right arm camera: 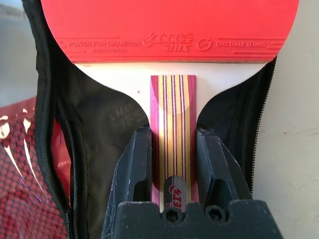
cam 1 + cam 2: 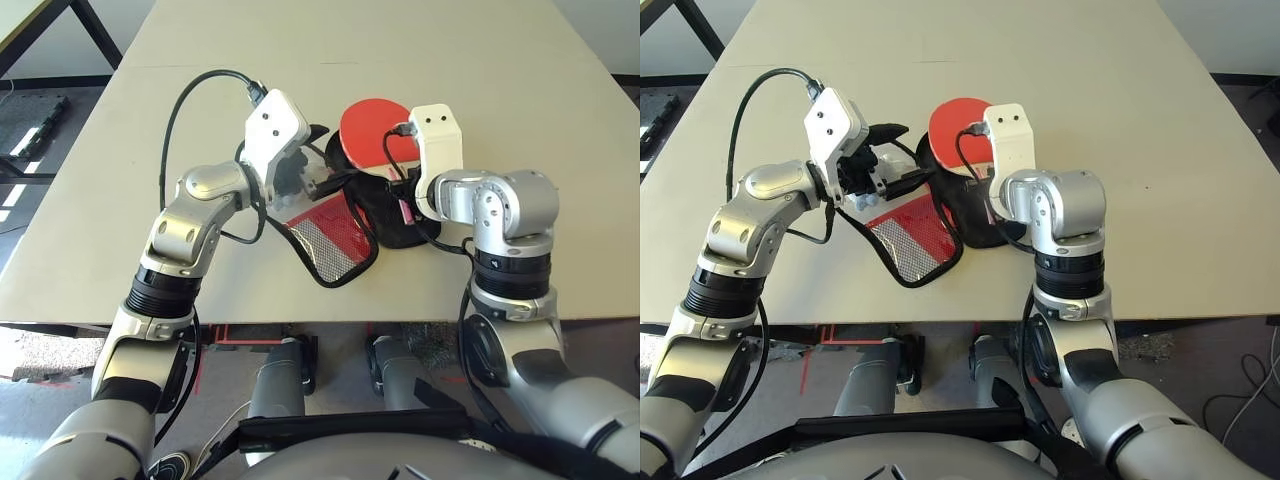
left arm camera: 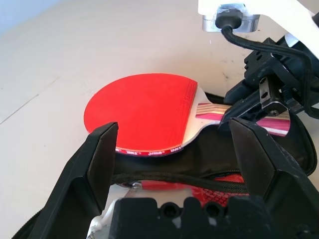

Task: Store the ping-pong paddle in its case and zip it.

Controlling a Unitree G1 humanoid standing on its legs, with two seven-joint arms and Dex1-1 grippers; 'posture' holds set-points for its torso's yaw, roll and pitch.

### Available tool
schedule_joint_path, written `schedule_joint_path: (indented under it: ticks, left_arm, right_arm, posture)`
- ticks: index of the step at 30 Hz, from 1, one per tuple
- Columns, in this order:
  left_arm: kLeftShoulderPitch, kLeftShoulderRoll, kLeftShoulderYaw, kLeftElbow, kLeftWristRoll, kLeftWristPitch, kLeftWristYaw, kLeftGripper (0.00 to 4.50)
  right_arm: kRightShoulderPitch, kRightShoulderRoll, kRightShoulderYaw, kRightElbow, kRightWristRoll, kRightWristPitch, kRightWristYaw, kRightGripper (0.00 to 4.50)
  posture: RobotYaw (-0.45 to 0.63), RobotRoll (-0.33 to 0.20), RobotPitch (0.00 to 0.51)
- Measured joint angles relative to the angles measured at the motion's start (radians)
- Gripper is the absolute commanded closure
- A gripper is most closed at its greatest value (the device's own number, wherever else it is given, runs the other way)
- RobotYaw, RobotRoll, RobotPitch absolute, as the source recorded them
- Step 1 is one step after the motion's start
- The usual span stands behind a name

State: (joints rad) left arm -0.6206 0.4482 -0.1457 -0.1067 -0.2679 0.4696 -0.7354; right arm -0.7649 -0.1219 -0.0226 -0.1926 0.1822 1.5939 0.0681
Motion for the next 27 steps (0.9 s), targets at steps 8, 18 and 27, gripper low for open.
schedule_joint_path:
  ticks: [8, 18, 27]
  left_arm:
    - [0.002, 0.0, 0.0, -0.001, 0.0, 0.003, 0.002, 0.0]
    - [0.003, -0.001, 0.0, -0.001, 0.0, 0.003, 0.006, 0.0]
    - [0.003, -0.001, 0.0, -0.001, 0.0, 0.003, 0.008, 0.0]
  right_arm:
    - [0.0, -0.041, 0.043, 0.042, 0.005, -0.001, 0.044, 3.47]
    - [0.004, -0.018, 0.047, 0.055, 0.001, 0.0, 0.053, 3.47]
    - [0.013, -0.001, 0.043, 0.054, -0.009, 0.0, 0.03, 3.47]
  posture:
    - [0.0, 0.0, 0.201]
    - [0.0, 0.0, 0.201]
    - [0.0, 0.0, 0.207]
